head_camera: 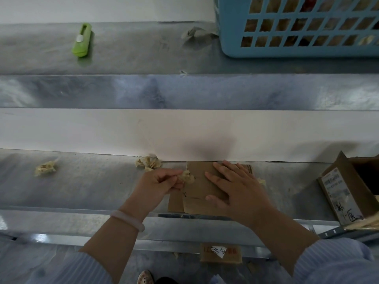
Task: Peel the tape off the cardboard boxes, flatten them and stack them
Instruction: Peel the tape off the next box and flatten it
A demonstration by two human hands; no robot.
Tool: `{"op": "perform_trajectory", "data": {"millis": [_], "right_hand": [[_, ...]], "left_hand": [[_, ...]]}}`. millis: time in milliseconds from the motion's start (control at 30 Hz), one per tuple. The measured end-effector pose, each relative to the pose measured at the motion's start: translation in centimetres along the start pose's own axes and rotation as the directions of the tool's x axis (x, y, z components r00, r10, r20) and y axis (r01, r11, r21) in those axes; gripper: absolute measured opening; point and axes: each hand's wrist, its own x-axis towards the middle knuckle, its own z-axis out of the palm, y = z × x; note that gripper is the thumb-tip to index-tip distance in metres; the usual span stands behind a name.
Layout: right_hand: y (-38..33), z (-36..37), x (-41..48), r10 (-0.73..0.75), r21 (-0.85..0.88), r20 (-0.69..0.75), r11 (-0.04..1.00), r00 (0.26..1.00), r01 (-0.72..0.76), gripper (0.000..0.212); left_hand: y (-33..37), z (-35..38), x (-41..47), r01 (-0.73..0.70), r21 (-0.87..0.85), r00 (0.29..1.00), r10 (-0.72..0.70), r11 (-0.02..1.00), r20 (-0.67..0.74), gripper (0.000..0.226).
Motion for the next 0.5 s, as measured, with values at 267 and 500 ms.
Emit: {"op": "perform_trajectory", "data": {"millis": [267, 500], "right_hand": [[0.1, 0.2, 0.1, 0.0, 0.0, -0.019, 1.0, 1.0, 0.0, 0.063], [0.1, 0.3, 0.0, 0.004, 0.021, -0.053, 1.0, 0.999, -0.003, 0.062]], "left_hand": [[0.1, -0.7, 1.6, -0.362, 0.478, 0.924, 0.375, 0.8, 0.072, 0.029], [-0.9, 0.5, 2.2, -0.243, 0.345, 0.963, 0.267, 0.906, -0.022, 0.023]]}}
